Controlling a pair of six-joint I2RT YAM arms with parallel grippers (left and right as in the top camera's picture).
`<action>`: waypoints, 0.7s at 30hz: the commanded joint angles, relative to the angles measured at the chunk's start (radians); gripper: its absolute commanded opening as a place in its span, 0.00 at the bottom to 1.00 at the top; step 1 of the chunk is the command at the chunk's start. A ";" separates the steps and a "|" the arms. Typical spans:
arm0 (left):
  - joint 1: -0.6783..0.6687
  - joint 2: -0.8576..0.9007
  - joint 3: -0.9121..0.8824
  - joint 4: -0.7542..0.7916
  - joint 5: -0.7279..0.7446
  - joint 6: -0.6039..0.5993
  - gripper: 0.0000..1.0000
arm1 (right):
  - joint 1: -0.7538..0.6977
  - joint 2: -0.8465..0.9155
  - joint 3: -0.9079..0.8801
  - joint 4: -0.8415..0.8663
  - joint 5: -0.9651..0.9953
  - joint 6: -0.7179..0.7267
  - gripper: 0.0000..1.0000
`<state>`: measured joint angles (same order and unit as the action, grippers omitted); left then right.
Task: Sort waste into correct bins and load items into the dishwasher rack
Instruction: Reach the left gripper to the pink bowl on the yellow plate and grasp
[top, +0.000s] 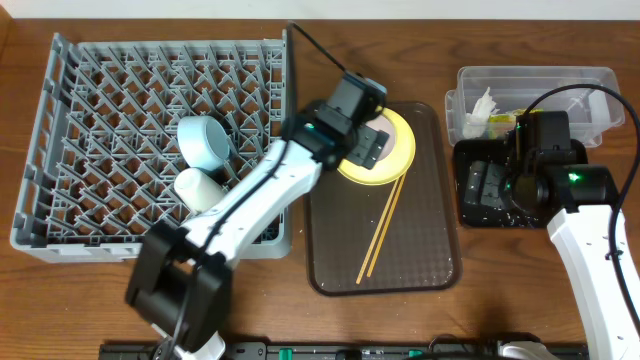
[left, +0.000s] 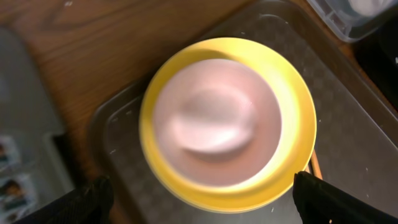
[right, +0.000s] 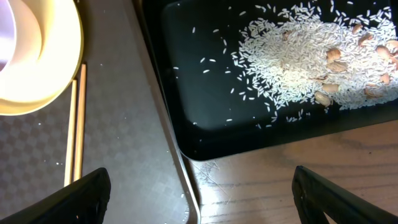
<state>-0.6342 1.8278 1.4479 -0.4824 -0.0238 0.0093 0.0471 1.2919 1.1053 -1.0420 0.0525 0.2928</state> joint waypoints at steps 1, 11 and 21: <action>-0.020 0.042 0.018 0.026 -0.018 0.029 0.93 | -0.014 -0.011 0.019 -0.002 0.023 0.018 0.92; -0.065 0.167 0.018 0.086 -0.018 0.028 0.92 | -0.014 -0.011 0.019 -0.008 0.023 0.018 0.93; -0.066 0.246 0.016 0.089 -0.018 0.028 0.63 | -0.014 -0.011 0.019 -0.014 0.018 0.019 0.92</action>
<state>-0.6994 2.0644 1.4479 -0.3946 -0.0303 0.0254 0.0471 1.2919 1.1053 -1.0523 0.0605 0.2970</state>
